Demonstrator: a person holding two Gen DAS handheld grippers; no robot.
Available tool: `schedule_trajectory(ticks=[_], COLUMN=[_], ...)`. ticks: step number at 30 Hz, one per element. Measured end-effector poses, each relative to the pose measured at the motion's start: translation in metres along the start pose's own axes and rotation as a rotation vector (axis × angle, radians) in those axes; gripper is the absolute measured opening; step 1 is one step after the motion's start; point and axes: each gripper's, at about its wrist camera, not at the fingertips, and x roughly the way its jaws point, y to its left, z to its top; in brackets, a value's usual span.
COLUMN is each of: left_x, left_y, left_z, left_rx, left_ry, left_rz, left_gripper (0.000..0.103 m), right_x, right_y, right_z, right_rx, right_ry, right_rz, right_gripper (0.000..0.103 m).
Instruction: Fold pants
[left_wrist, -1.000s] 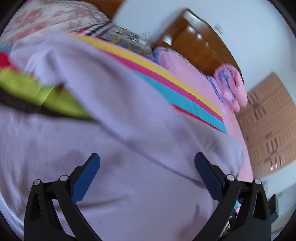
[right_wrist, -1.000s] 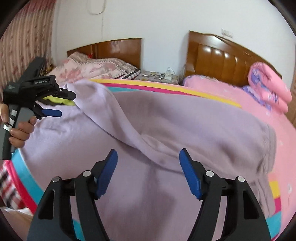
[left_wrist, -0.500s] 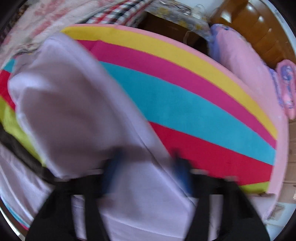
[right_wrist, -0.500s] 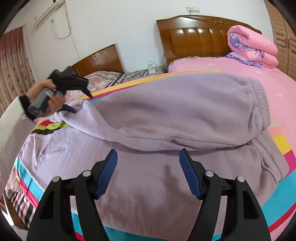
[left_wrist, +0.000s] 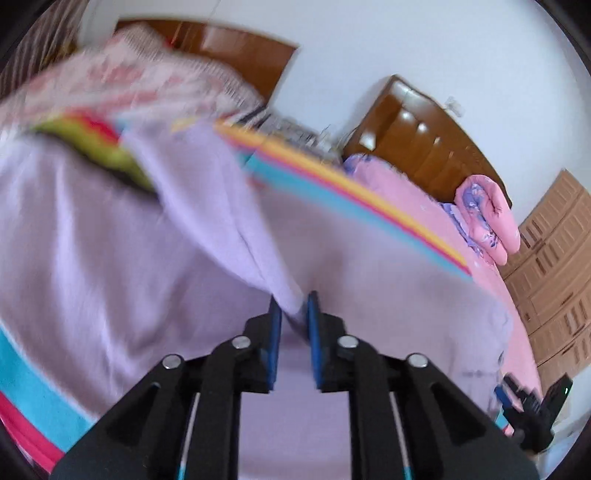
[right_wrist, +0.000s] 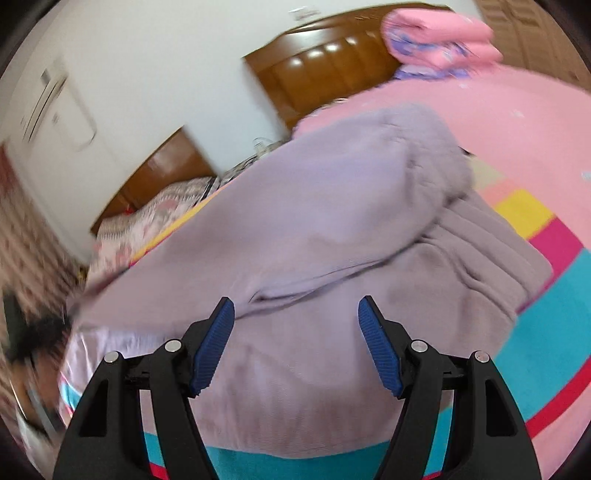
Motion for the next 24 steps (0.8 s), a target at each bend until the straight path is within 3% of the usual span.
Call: schedule_trajectory(ticks=[2,3,5,8,14,19,22,23,24], left_x=[0.01,0.018,0.018,0.02,0.03,0.026,0.025,0.028,0.031], left_y=[0.028,0.042,0.047,0.047,0.047,0.043,0.041,0.035,0.033], left_z=[-0.014,-0.012,-0.01,-0.002,0.011,0.011,0.006,0.008,0.008], left_rx=[-0.084,-0.125,-0.133,-0.168,-0.24,-0.244,-0.207,-0.177,-0.16], left_ry=[0.045,0.047,0.04,0.077,0.109,0.113,0.104,0.106,0.119], left_rz=[0.0,-0.026,-0.063,-0.121,-0.12,-0.116,-0.085,-0.063,-0.059], left_gripper=[0.03,0.031,0.039,0.059,0.064,0.071,0.066,0.048,0.037], right_x=[0.004,0.007,0.013,0.02,0.036,0.029,0.038,0.042,0.045], right_y=[-0.014,-0.02,-0.034,-0.045,-0.056,-0.073,-0.072,-0.068,-0.065], right_z=[0.009,0.014,0.028,0.044,0.076,0.083,0.087,0.092,0.092], right_rx=[0.077,0.113,0.172,0.212,0.291,0.355,0.311,0.28,0.252], right_ry=[-0.002,-0.004,-0.005,0.013,0.057,0.023,0.04,0.038,0.041], right_rz=[0.021,0.01,0.0,-0.033,-0.016,-0.09,-0.104,-0.1,-0.093], right_gripper=[0.068,0.068,0.068,0.051,0.051,0.051,0.05,0.052,0.052])
